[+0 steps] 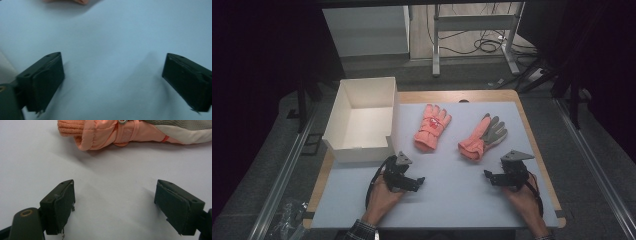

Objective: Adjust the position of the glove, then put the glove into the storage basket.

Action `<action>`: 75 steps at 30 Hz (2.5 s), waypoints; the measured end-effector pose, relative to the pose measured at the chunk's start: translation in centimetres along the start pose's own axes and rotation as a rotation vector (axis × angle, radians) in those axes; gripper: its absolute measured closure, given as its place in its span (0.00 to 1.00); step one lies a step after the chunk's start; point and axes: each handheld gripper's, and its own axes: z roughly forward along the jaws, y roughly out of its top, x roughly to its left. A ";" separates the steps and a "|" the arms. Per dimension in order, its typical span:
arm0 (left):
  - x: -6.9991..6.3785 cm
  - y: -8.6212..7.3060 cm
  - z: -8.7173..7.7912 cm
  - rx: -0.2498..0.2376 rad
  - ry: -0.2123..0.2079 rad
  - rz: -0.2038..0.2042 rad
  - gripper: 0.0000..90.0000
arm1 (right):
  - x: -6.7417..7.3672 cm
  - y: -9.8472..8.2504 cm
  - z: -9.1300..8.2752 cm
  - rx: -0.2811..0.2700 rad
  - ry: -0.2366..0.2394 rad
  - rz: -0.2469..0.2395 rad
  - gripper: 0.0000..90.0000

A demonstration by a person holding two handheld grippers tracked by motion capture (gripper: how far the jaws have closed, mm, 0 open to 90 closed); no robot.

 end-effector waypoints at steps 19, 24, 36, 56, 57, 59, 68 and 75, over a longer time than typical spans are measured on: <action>0.1 0.0 0.0 0.006 -0.003 0.000 0.03 | 0.0 0.1 0.1 0.020 0.008 0.000 0.12; 0.1 0.0 0.0 0.006 -0.003 0.000 0.03 | 0.0 0.1 0.1 0.018 0.008 -0.001 0.13; 0.1 0.0 0.0 0.006 -0.003 0.000 0.03 | -0.6 0.4 -0.7 0.003 0.036 0.032 0.19; 0.1 0.0 0.0 0.006 -0.003 -0.001 0.03 | -2.5 4.7 -0.5 -0.037 0.098 0.045 0.36; 0.1 0.0 0.0 0.006 -0.003 -0.001 0.03 | -2.8 5.3 -0.4 -0.041 0.096 0.048 0.38; 0.1 0.0 0.0 0.005 -0.003 -0.002 0.03 | -2.9 5.6 -0.3 -0.041 0.096 0.048 0.39; 0.1 0.0 0.0 0.006 -0.002 -0.001 0.03 | -4.6 8.4 1.9 -0.043 0.032 0.086 0.48; 0.1 0.0 0.0 0.005 -0.003 -0.001 0.03 | -5.9 8.9 4.4 0.004 -0.025 0.144 0.47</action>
